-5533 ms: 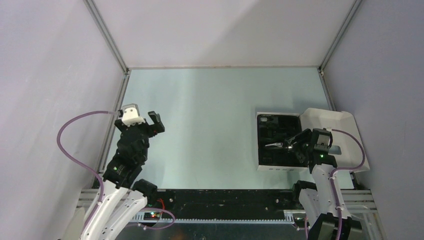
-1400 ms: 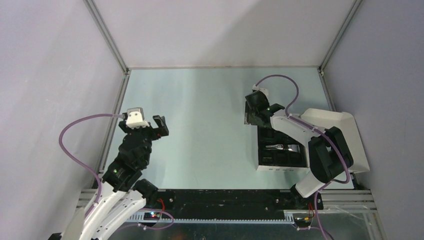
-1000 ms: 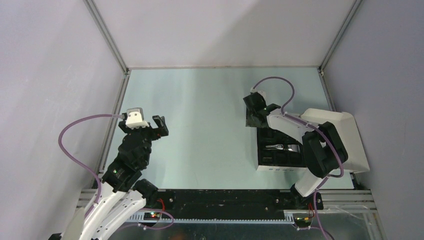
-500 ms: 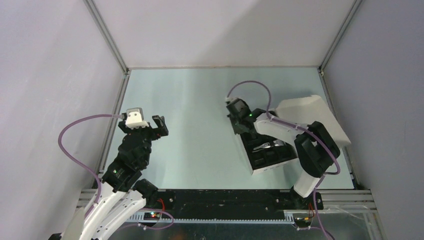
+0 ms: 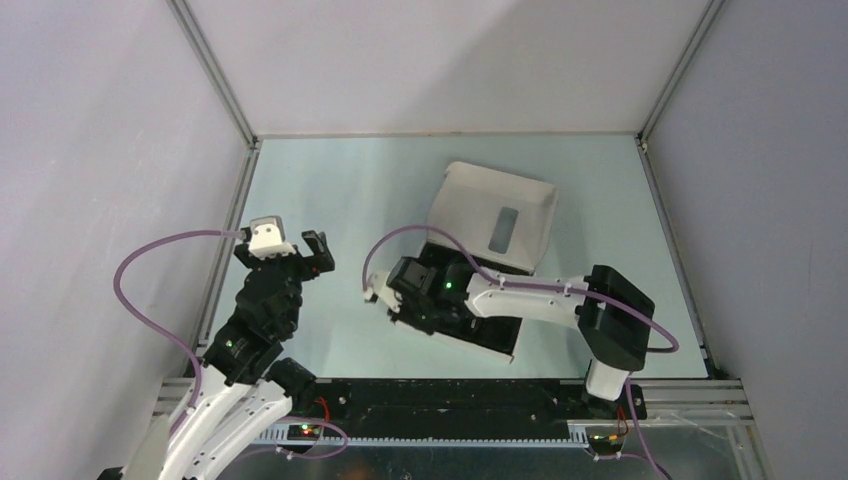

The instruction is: Sort the hair-cutting tools

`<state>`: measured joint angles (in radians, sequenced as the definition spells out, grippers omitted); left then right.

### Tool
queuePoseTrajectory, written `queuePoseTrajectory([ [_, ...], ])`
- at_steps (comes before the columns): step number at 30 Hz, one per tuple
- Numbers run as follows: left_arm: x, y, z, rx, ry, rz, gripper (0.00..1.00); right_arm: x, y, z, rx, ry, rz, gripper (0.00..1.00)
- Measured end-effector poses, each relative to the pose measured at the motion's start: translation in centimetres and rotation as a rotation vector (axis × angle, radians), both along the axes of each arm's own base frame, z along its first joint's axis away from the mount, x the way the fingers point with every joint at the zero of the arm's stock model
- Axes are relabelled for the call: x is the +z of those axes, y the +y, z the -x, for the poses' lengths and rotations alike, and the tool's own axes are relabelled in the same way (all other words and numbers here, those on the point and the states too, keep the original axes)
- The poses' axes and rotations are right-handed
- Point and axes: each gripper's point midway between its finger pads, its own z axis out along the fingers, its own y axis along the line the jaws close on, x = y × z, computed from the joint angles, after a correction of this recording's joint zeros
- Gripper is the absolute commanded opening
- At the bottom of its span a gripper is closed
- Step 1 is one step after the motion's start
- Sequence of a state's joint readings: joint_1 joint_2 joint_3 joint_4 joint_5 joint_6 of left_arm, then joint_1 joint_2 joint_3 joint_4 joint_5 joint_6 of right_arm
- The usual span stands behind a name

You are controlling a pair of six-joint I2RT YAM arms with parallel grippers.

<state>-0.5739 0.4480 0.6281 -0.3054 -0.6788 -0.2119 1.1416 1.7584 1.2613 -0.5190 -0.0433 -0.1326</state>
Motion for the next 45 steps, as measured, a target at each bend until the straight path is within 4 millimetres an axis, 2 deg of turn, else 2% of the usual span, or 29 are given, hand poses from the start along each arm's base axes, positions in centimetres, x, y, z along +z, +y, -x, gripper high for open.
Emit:
queuePoseTrajectory([
  [1,-0.1,0.0,0.0,0.0,0.002,0.001,0.98,0.1,0.0,1.0,0.039,0.005,0.01,0.2],
  [2,-0.2,-0.1,0.0,0.001,0.008,0.003,0.98,0.2,-0.1,2.3,0.087,0.005,0.028,0.27],
  [5,-1.1,-0.5,-0.4,-0.004,0.041,0.006,0.98,1.5,-0.9,4.3,0.157,0.003,0.041,0.41],
  [7,-1.9,-1.0,-0.7,-0.015,0.077,0.003,0.98,3.0,-1.5,4.7,0.159,-0.006,0.016,0.54],
  [9,-2.4,-1.9,-1.2,-0.035,0.119,0.003,0.98,5.2,-2.5,4.0,0.114,-0.02,-0.036,0.63],
  [12,-2.2,-3.4,-2.8,-0.068,0.179,0.022,0.98,9.6,-4.6,0.3,-0.062,-0.081,-0.148,0.71],
  [14,-1.7,-4.4,-4.6,-0.086,0.216,0.052,0.98,12.3,-7.3,-3.9,-0.269,-0.14,-0.213,0.74],
  [16,-1.3,-5.5,-6.9,-0.104,0.264,0.086,0.98,14.3,-11.5,-8.7,-0.533,-0.188,-0.255,0.77],
  [17,-1.1,-6.1,-8.2,-0.113,0.286,0.098,0.98,14.9,-13.7,-10.8,-0.666,-0.198,-0.274,0.82],
  [19,-1.2,-7.7,-10.9,-0.146,0.351,0.112,0.98,15.3,-17.5,-13.9,-0.875,-0.197,-0.301,0.85],
  [21,-1.3,-9.7,-13.6,-0.19,0.413,0.115,1.0,15.2,-21.3,-16.1,-1.053,-0.171,-0.331,0.83],
  [25,-2.1,-14.0,-18.9,-0.278,0.526,0.122,0.91,14.6,-26.5,-18.6,-1.306,-0.096,-0.4,0.75],
  [28,-3.4,-16.6,-22.3,-0.331,0.586,0.127,0.85,12.8,-28.9,-20.4,-1.448,-0.031,-0.405,0.72],
  [32,-6.6,-19.4,-25.5,-0.39,0.681,0.137,0.77,9.8,-29.7,-22.9,-1.538,0.049,-0.356,0.68],
  [35,-9.4,-20.7,-26.1,-0.425,0.748,0.148,0.74,7.8,-29.6,-24.9,-1.567,0.089,-0.308,0.64],
  [40,-12.8,-22.3,-25.5,-0.472,0.835,0.158,0.73,5.6,-29.8,-28.0,-1.612,0.097,-0.235,0.55],
  [45,-14.4,-24.2,-24.7,-0.52,0.871,0.161,0.72,3.7,-30.5,-28.6,-1.646,0.087,-0.157,0.36],
])
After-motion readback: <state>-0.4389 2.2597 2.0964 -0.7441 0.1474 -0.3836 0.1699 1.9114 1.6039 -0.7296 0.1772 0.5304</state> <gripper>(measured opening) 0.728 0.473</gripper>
